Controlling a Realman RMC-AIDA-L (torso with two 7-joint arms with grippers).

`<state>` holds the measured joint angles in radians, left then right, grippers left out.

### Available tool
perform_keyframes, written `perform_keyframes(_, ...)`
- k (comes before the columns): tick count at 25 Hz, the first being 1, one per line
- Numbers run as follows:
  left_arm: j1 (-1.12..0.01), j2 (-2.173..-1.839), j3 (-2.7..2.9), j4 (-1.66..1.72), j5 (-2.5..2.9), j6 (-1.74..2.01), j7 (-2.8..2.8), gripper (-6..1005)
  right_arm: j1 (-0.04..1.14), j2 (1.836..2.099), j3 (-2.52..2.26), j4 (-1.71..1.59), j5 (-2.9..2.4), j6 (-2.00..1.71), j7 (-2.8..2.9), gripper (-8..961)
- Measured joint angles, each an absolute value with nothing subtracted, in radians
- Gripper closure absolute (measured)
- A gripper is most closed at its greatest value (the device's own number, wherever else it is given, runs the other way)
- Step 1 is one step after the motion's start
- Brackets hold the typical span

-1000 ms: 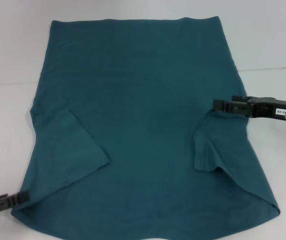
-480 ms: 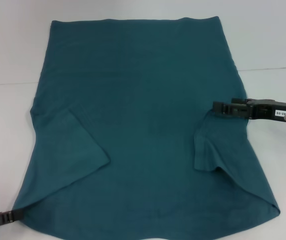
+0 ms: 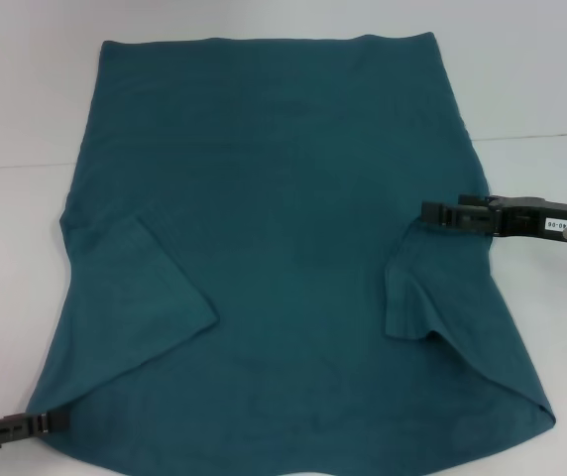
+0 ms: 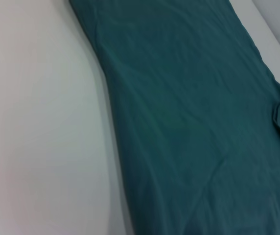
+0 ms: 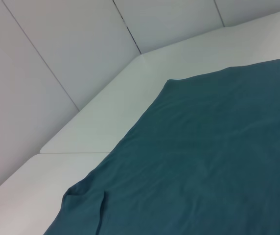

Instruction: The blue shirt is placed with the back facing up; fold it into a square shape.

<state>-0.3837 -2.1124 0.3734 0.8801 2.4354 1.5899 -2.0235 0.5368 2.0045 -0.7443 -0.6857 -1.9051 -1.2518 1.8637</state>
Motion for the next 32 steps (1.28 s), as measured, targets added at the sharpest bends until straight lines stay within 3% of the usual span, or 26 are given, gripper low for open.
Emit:
perform_keyframes(23,-0.404,-2.112,0.445,0.879,2.437,1.572,-2.048,92,0.537,2.005,-0.750,-0.686,-1.953,-1.277,1.856,8)
perform_keyframes(32,-0.405,-2.109,0.446,0.879,2.437,1.572,-2.048,93,0.538,1.981,-0.750,-0.686,-1.965,-1.399,1.835,8)
